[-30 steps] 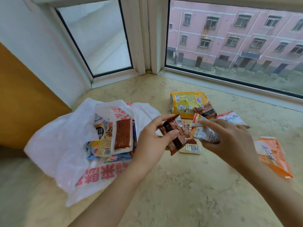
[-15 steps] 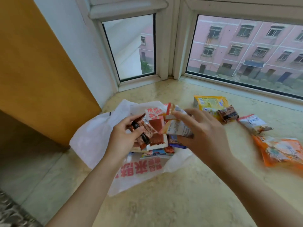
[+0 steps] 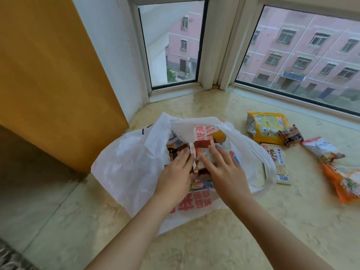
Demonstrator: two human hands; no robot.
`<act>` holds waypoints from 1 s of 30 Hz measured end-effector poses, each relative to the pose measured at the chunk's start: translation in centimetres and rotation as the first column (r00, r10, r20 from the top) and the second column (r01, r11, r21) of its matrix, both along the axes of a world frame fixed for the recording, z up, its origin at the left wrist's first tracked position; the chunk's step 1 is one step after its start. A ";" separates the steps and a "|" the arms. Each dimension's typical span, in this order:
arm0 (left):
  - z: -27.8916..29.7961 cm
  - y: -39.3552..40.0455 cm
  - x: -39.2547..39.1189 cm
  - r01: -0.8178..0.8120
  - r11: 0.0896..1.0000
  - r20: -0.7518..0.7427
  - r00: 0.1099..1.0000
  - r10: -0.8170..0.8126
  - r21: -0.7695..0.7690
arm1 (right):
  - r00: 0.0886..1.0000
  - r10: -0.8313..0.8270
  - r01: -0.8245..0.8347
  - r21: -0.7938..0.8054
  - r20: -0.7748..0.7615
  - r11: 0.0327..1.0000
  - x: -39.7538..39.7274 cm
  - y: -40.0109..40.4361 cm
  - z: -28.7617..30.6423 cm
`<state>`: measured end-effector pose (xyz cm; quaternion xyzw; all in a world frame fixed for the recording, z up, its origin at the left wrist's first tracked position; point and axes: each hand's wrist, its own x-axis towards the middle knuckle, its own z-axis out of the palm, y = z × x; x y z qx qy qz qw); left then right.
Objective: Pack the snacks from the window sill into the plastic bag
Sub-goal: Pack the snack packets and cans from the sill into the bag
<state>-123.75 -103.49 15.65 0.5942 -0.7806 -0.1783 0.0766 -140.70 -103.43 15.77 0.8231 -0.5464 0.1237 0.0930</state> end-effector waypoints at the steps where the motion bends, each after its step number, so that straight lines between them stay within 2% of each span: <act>1: -0.3 -0.1 -0.1 0.035 0.999 0.078 0.996 -0.036 0.006 | 1.000 -0.012 0.012 0.025 -0.023 1.000 0.0 -0.1 -0.4; 3: -0.5 -0.1 -0.3 0.062 0.997 0.144 0.987 -0.067 0.034 | 0.996 -0.033 0.039 0.077 -0.080 0.996 0.1 0.0 -1.1; 5: -0.3 -0.2 -0.4 0.043 0.999 0.098 0.994 -0.046 0.030 | 0.992 -0.052 0.064 0.101 -0.115 0.993 0.2 0.4 -1.2; 10: 1.5 -0.1 -1.0 -0.058 0.978 -0.103 0.994 0.038 -0.201 | 0.991 -0.082 0.094 0.115 -0.103 0.989 -0.8 1.8 1.0; 12: 2.2 -0.1 -2.0 -0.059 0.958 -0.138 0.990 0.021 -0.282 | 0.990 -0.099 0.109 0.107 -0.096 0.988 -1.8 2.6 2.2; 19: 6.0 0.5 -8.0 -0.028 0.917 -0.171 0.984 -0.045 -0.399 | 0.986 -0.163 0.163 -0.008 -0.029 0.987 -8.3 5.9 6.2; 25: 8.2 0.1 -16.0 0.042 0.923 -0.211 0.969 -0.132 -0.383 | 0.963 -0.267 0.267 0.009 -0.036 0.964 -16.9 7.7 6.9; 30: 6.6 -0.1 -22.6 0.167 0.921 -0.097 0.972 -0.213 -0.352 | 0.944 -0.323 0.326 0.039 -0.066 0.944 -23.8 8.5 5.6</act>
